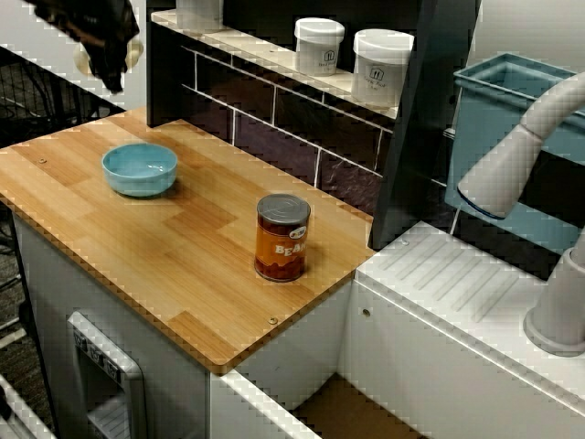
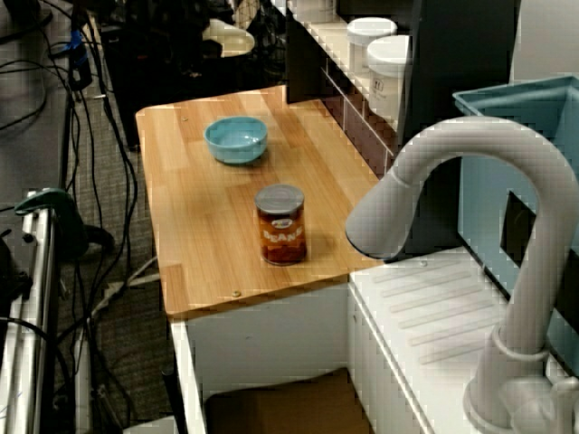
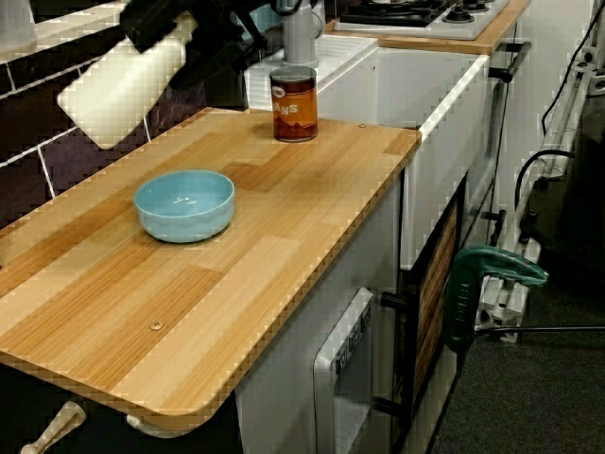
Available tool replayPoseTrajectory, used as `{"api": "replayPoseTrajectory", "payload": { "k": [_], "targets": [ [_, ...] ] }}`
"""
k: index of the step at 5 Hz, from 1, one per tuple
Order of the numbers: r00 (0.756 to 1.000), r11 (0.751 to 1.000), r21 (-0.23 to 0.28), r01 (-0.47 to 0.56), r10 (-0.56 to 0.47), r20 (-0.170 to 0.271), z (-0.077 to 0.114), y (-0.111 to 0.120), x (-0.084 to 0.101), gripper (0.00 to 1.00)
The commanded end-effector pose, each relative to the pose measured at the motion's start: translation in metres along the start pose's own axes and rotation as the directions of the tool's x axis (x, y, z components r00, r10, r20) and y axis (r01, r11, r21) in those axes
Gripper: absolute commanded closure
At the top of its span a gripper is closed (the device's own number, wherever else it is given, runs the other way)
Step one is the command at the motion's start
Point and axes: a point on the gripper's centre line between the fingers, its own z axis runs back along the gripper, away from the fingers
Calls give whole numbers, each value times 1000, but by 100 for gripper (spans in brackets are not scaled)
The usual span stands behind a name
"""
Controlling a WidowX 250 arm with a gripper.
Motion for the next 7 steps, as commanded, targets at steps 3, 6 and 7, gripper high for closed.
{"api": "replayPoseTrajectory", "payload": {
  "k": [3, 6, 7],
  "targets": [
    [999, 990, 140, 21, -18, -26, -8, -17, -1, 100],
    [999, 985, 169, 22, -17, -34, -9, -24, -3, 100],
    [999, 983, 180, 20, -13, -38, -12, -25, -2, 100]
  ]
}}
